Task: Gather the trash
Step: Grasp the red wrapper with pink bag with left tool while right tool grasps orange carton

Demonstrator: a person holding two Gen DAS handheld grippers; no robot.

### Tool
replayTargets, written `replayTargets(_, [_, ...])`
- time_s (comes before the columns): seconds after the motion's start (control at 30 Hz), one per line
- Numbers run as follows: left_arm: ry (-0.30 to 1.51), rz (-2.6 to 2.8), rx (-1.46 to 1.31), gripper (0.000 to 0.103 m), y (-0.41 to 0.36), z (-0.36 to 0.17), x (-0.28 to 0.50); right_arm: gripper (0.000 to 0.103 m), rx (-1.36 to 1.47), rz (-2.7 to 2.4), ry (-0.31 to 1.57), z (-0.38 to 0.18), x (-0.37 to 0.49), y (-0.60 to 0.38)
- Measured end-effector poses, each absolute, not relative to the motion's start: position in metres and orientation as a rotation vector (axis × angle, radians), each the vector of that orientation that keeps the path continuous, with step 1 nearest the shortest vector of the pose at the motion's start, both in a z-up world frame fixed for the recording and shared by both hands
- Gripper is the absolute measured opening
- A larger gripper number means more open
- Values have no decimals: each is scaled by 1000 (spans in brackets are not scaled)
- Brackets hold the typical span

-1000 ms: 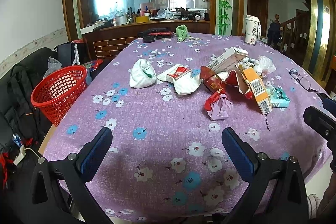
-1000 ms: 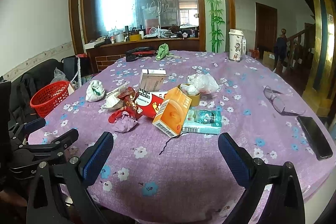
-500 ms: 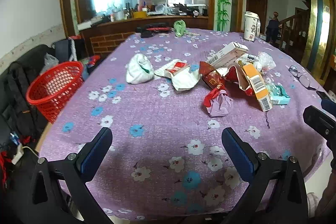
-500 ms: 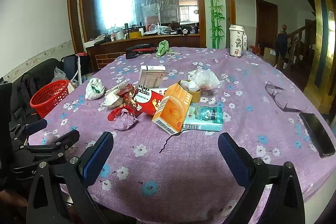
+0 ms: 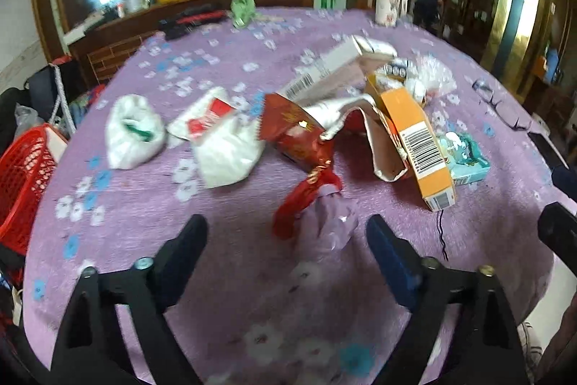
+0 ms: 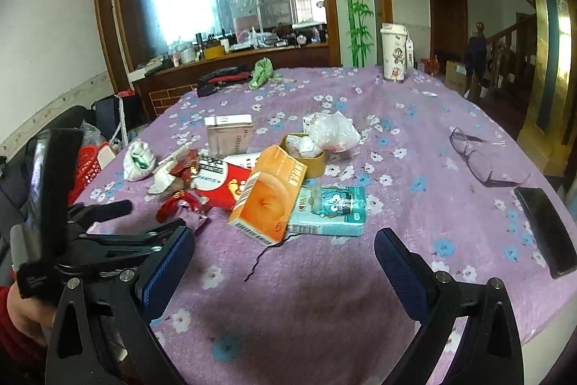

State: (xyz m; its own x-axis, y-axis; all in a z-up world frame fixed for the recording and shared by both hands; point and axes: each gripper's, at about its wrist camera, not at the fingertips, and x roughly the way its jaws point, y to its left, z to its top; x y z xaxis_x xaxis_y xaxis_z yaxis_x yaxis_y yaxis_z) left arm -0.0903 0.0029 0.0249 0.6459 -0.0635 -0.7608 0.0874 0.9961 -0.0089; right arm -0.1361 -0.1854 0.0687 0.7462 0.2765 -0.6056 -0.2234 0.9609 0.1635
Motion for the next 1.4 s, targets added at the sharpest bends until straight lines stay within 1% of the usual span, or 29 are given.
replayTargets(0.03, [877,-94,23,76,1,22,-86,101,96,286,695,68,-130,-186])
replayTargets(0.07, [885,-96,23,73,-1,20,-82,99,111,299,715,68,-124,-188])
replayTargets(0.1, [894,-88,26,67,-2,18,-77,97,133,314,737,68,-115,-189])
replayTargets(0.13, [901,-85,24,55,-2,16,-75,96,145,321,748,67,-111,-188])
replayTargets(0.2, [923,-95,6,41,0,12,-69,90,169,340,781,66,-98,-186])
replayTargets(0.47, [913,-88,-36,40,22,15,-76,78,222,368,895,47,-55,-164])
replayTargets(0.57, [909,-85,-34,40,25,15,-80,77,210,348,916,42,-47,-157])
replayTargets(0.73, [908,-101,-37,40,24,13,-84,77,85,329,877,47,-62,-144])
replayTargets(0.83, [905,-104,-36,40,25,14,-85,77,-34,323,815,51,-80,-141])
replayTargets(1.0, [905,-103,-49,40,27,13,-84,77,-252,293,786,38,-93,-118])
replayTargets(1.1, [904,-105,-49,40,27,13,-86,77,-383,245,738,32,-95,-99])
replayTargets(1.23, [907,-103,-52,40,28,13,-85,75,-487,156,714,25,-90,-86])
replayTargets(1.27, [907,-103,-52,40,28,13,-85,68,-502,133,713,24,-88,-85])
replayTargets(1.3, [906,-103,-52,40,28,13,-85,51,-496,121,717,24,-87,-88])
replayTargets(1.33, [906,-103,-51,40,28,13,-85,41,-481,119,729,24,-85,-92])
replayTargets(1.37, [906,-103,-51,40,28,14,-85,29,-451,127,748,25,-84,-98])
replayTargets(1.4, [906,-104,-50,40,28,14,-85,25,-427,135,754,27,-85,-103])
